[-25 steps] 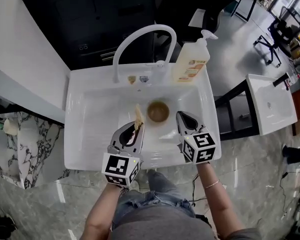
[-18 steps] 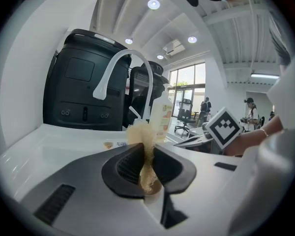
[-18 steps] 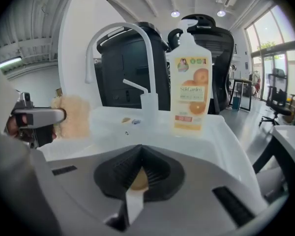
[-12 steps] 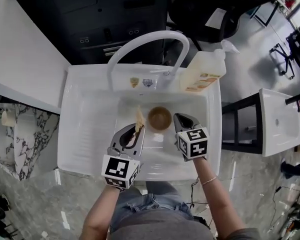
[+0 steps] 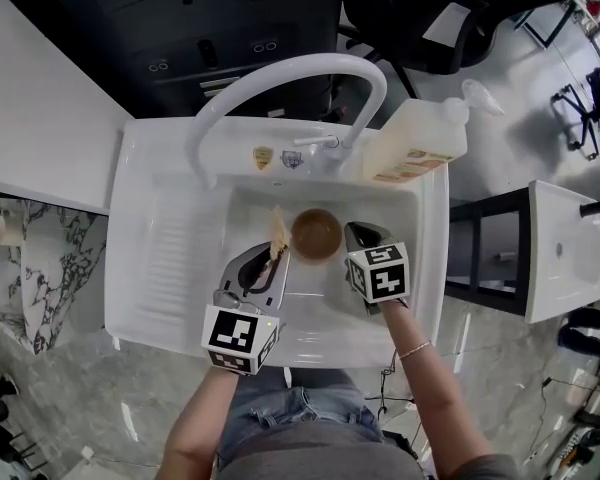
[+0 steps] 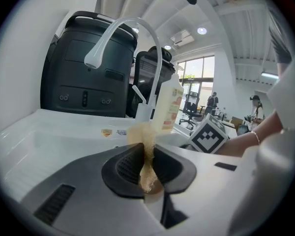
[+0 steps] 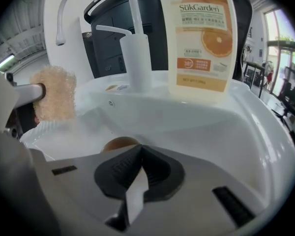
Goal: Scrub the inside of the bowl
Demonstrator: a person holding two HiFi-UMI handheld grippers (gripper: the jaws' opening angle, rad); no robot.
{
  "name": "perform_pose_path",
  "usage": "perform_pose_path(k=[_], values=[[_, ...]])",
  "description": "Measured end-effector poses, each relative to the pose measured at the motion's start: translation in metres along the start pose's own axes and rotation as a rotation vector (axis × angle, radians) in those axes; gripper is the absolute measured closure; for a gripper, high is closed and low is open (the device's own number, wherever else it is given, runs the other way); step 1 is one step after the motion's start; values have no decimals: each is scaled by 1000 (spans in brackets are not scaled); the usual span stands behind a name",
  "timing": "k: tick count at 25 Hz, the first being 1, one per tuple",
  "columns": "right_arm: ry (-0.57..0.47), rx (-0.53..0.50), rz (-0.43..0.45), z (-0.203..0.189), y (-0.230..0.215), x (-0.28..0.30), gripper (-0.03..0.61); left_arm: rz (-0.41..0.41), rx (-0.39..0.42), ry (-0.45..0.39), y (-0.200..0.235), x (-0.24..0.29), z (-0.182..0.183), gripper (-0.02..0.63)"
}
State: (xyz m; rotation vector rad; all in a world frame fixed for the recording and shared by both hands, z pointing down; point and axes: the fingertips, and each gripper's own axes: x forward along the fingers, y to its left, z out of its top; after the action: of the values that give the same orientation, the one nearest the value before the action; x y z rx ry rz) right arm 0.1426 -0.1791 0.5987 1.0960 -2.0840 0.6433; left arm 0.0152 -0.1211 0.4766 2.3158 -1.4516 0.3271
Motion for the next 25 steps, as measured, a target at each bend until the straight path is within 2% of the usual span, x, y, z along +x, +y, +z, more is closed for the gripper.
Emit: perform_pose_path(k=[10, 20, 25], values=[[67, 23, 56, -13, 6, 20, 553, -35, 2, 49, 5, 15, -14, 568], [163, 98, 68, -31, 4, 43, 495, -53, -43, 75, 12, 19, -28, 568], [191, 131, 75, -37, 4, 53, 494, -53, -54, 82, 21, 23, -31, 568]])
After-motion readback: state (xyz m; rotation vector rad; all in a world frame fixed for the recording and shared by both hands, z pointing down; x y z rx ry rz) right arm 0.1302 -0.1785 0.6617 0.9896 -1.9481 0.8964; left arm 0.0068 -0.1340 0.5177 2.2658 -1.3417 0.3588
